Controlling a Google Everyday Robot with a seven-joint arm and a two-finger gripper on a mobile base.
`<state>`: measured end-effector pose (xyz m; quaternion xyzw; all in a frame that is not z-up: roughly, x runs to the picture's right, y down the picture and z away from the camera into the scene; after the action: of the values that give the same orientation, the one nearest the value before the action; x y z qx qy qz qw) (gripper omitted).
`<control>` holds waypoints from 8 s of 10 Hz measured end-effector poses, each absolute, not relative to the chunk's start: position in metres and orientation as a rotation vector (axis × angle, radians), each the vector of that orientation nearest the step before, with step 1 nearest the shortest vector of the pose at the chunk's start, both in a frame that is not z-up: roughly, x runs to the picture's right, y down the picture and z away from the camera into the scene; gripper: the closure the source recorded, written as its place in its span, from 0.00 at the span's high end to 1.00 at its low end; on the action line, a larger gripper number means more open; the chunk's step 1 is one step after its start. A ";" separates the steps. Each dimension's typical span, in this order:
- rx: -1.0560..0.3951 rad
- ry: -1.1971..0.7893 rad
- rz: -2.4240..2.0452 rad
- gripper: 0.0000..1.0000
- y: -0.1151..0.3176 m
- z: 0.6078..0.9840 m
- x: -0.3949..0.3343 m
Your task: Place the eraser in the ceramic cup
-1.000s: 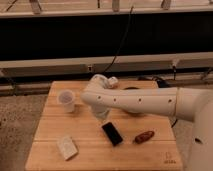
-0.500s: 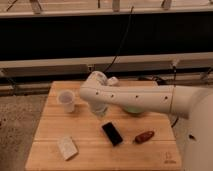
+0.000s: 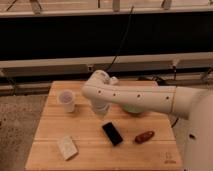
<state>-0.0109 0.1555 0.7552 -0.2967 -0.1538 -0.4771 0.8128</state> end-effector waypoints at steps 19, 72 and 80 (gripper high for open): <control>-0.670 -0.570 -1.391 0.54 0.254 0.800 0.058; -0.492 -0.419 -1.737 0.00 0.041 0.789 -0.104; -0.406 -0.374 -1.850 0.00 0.024 0.790 -0.161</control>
<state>-0.1609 0.0240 0.7896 -0.1728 -0.1595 -0.7878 0.5693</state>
